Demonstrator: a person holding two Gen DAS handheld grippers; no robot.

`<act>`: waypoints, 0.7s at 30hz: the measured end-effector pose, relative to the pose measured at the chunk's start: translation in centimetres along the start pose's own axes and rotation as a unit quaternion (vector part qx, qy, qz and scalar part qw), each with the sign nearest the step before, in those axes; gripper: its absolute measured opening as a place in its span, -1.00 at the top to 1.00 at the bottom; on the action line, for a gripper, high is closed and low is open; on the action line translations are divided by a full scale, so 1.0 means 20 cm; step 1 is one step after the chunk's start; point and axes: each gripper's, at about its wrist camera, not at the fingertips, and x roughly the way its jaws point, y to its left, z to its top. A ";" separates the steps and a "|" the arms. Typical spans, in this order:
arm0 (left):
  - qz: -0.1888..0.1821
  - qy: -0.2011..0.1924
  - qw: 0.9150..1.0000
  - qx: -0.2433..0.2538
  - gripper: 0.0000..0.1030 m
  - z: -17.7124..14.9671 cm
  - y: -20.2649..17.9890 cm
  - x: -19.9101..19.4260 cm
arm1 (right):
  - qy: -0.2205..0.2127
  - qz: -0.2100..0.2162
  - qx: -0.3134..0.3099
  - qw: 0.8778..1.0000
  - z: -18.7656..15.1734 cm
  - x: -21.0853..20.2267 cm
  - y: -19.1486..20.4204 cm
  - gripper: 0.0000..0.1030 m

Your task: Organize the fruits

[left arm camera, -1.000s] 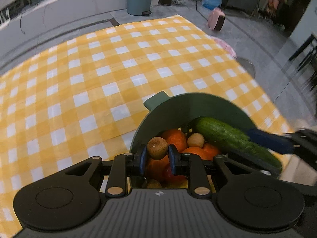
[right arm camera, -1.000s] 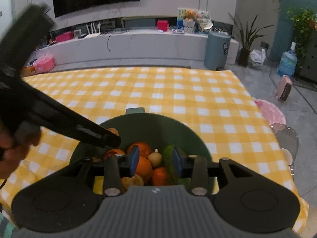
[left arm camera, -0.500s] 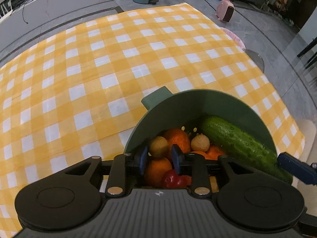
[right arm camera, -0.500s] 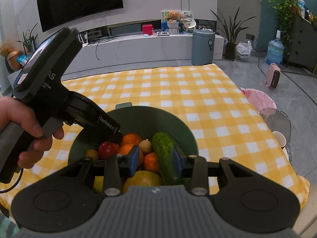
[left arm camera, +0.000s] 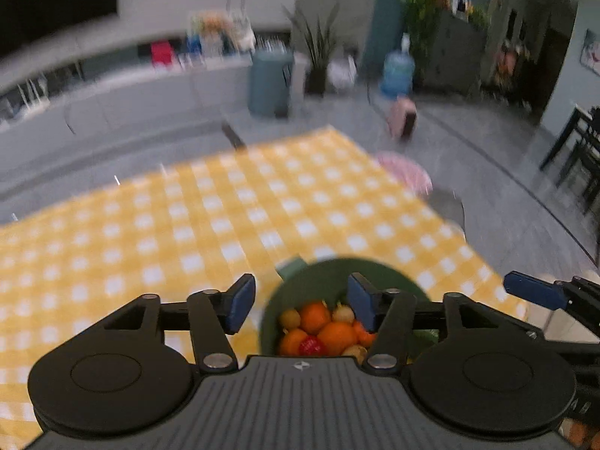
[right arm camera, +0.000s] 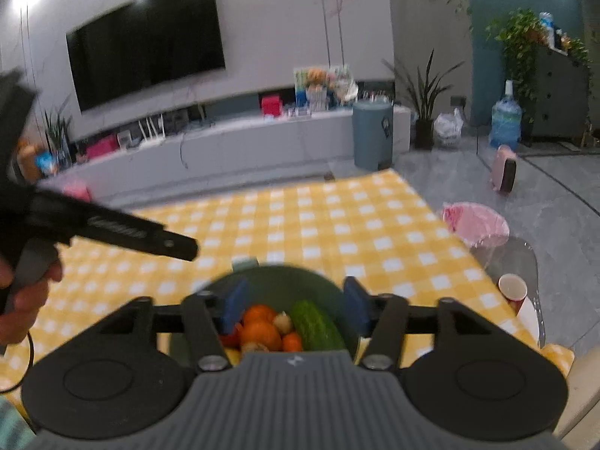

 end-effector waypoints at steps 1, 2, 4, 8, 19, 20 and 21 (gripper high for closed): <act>0.009 -0.019 1.000 0.003 -0.36 -0.01 -0.01 -0.07 | -0.008 0.002 0.000 1.000 0.01 -0.04 0.01 -0.17; 0.018 -0.037 0.999 0.006 -0.41 -0.03 -0.02 -0.14 | -0.017 0.004 -0.002 1.000 0.02 -0.09 0.01 -0.20; 0.035 -0.077 0.996 0.017 -0.42 -0.08 -0.05 -0.27 | -0.035 0.005 -0.007 0.999 0.02 -0.18 0.04 -0.33; 0.080 -0.135 0.986 0.057 -0.51 -0.18 -0.15 -0.45 | -0.069 0.008 -0.023 0.997 -0.02 -0.36 0.11 -0.60; 0.142 -0.210 0.966 0.043 -0.71 -0.53 -0.27 -0.63 | -0.094 -0.008 -0.038 0.995 -0.30 -0.61 0.22 -0.71; 0.139 -0.200 0.969 0.044 -0.71 -0.55 -0.27 -0.62 | -0.093 -0.006 -0.032 0.995 -0.34 -0.62 0.23 -0.71; 0.134 -0.187 0.972 0.046 -0.71 -0.57 -0.27 -0.61 | -0.090 -0.004 -0.026 0.996 -0.36 -0.64 0.24 -0.72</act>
